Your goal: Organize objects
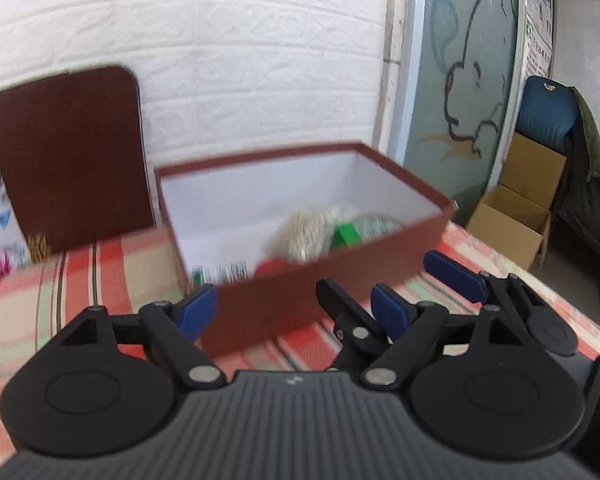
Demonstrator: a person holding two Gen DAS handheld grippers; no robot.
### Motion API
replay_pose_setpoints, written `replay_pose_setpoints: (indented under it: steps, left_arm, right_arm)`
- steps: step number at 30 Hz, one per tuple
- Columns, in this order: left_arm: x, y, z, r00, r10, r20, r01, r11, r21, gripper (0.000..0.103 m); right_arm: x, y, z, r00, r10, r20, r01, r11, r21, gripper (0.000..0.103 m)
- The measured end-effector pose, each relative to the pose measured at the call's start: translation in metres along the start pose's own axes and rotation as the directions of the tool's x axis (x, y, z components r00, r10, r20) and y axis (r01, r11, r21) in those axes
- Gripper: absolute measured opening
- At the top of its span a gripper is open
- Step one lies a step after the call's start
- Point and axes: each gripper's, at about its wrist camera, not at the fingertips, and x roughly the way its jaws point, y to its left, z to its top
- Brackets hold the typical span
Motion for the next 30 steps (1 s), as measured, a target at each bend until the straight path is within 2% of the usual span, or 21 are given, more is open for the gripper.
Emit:
replay_pose_setpoints:
  steps: [2,5,7,11,13,16,20,24,27,30]
  left_arm:
    - [-0.008,0.002,-0.023,0.998,0.035,-0.046,-0.034,0.999,0.024,0.088]
    - [-0.018,0.016,-0.054,0.990,0.088,-0.107,-0.090,0.996,-0.017,0.088]
    - [-0.022,0.030,-0.068,0.978,0.131,-0.160,-0.144,0.987,-0.076,0.086]
    - [-0.037,0.056,-0.086,0.963,0.183,-0.196,-0.213,0.966,-0.144,0.086]
    - [-0.047,0.069,-0.090,0.957,0.220,-0.191,-0.251,0.955,-0.158,0.086]
    - [-0.061,0.086,-0.100,0.938,0.282,-0.201,-0.317,0.932,-0.175,0.086]
    - [-0.075,0.111,-0.117,0.905,0.357,-0.231,-0.402,0.896,-0.188,0.086]
    - [-0.086,0.129,-0.135,0.883,0.385,-0.268,-0.443,0.872,-0.207,0.086]
    - [-0.093,0.138,-0.148,0.875,0.393,-0.283,-0.457,0.863,-0.216,0.086]
    - [-0.100,0.141,-0.157,0.871,0.407,-0.273,-0.467,0.860,-0.207,0.087]
  right_arm:
    - [-0.009,0.005,-0.014,0.991,0.059,-0.117,-0.054,0.997,0.048,0.085]
    - [-0.013,0.022,-0.032,0.955,0.138,-0.261,-0.126,0.990,0.062,0.086]
    - [-0.016,0.046,-0.039,0.918,0.180,-0.353,-0.186,0.982,0.017,0.086]
    - [-0.011,0.081,-0.056,0.849,0.172,-0.500,-0.245,0.966,-0.084,0.091]
    - [-0.015,0.093,-0.056,0.852,0.143,-0.504,-0.251,0.956,-0.153,0.091]
    - [-0.016,0.098,-0.055,0.851,0.125,-0.510,-0.234,0.960,-0.156,0.091]
    - [-0.021,0.099,-0.055,0.853,0.101,-0.512,-0.203,0.968,-0.149,0.092]
    - [-0.029,0.107,-0.057,0.852,0.097,-0.515,-0.202,0.968,-0.151,0.093]
    - [-0.036,0.118,-0.060,0.846,0.125,-0.518,-0.235,0.960,-0.152,0.093]
    - [-0.047,0.135,-0.063,0.834,0.180,-0.522,-0.308,0.936,-0.171,0.091]
